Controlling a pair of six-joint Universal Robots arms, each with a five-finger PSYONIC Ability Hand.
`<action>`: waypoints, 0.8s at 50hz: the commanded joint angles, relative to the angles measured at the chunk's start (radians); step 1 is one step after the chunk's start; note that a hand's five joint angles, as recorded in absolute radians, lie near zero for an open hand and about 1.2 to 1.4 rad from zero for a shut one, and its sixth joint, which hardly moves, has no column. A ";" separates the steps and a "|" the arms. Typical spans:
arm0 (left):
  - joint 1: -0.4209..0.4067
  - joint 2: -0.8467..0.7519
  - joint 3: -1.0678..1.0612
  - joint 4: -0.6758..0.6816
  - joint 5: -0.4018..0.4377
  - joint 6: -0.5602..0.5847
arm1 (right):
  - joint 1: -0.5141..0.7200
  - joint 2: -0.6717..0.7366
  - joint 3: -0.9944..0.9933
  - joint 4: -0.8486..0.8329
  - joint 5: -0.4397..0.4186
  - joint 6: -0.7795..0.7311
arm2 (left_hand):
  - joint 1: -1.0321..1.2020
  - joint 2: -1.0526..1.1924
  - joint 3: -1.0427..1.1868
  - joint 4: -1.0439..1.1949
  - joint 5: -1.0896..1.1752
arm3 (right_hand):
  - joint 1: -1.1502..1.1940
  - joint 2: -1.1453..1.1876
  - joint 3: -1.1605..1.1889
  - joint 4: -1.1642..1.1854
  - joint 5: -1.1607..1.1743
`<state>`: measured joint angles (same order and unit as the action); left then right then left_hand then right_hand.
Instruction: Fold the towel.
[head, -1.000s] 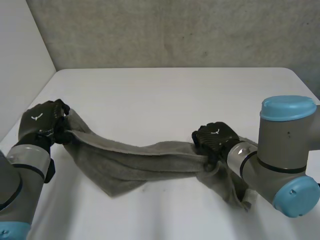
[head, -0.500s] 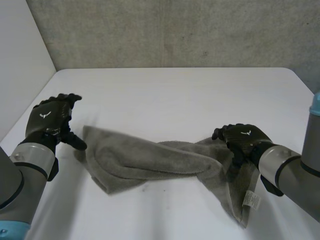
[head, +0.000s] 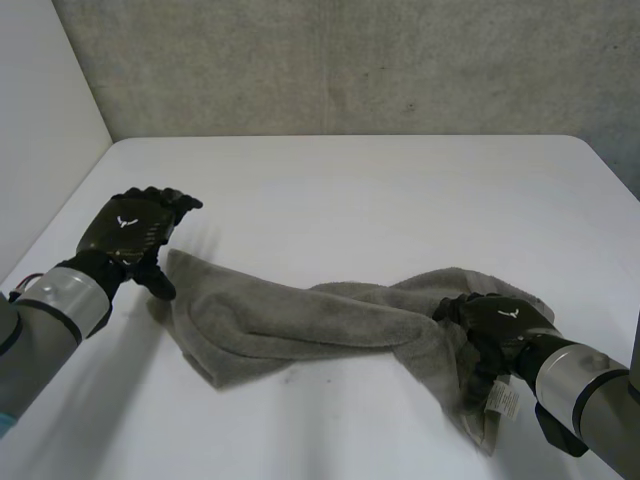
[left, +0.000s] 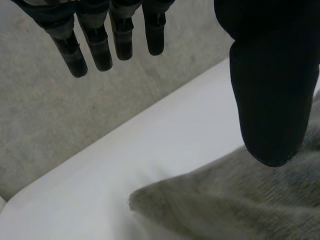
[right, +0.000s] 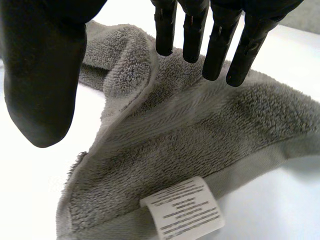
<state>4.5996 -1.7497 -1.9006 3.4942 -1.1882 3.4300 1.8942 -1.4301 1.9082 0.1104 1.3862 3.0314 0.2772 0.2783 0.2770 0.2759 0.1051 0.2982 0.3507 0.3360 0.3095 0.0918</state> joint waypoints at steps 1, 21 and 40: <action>0.027 -0.166 0.124 -0.014 0.044 0.048 | -0.004 0.002 0.020 -0.021 0.001 0.053 | 0.065 0.064 0.066 0.067 0.063 | -0.063 -0.116 -0.101 -0.075 -0.032; 0.013 -0.383 0.347 -0.142 0.124 0.049 | 0.046 0.152 -0.012 -0.189 0.091 0.170 | 0.157 0.155 0.157 0.158 0.154 | 0.033 -0.019 -0.005 0.022 0.065; -0.011 -0.426 0.410 -0.158 0.154 0.049 | 0.065 0.104 -0.047 -0.281 0.103 0.198 | 0.250 0.249 0.251 0.252 0.248 | 1.098 1.046 1.060 1.087 1.130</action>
<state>4.5953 -2.1729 -1.4945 3.3351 -1.0321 3.4790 1.9682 -1.2495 1.8718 -0.1673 1.5016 3.2269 0.4521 0.4533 0.4534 0.4525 0.2787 1.3426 1.3185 1.3325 1.3376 1.1703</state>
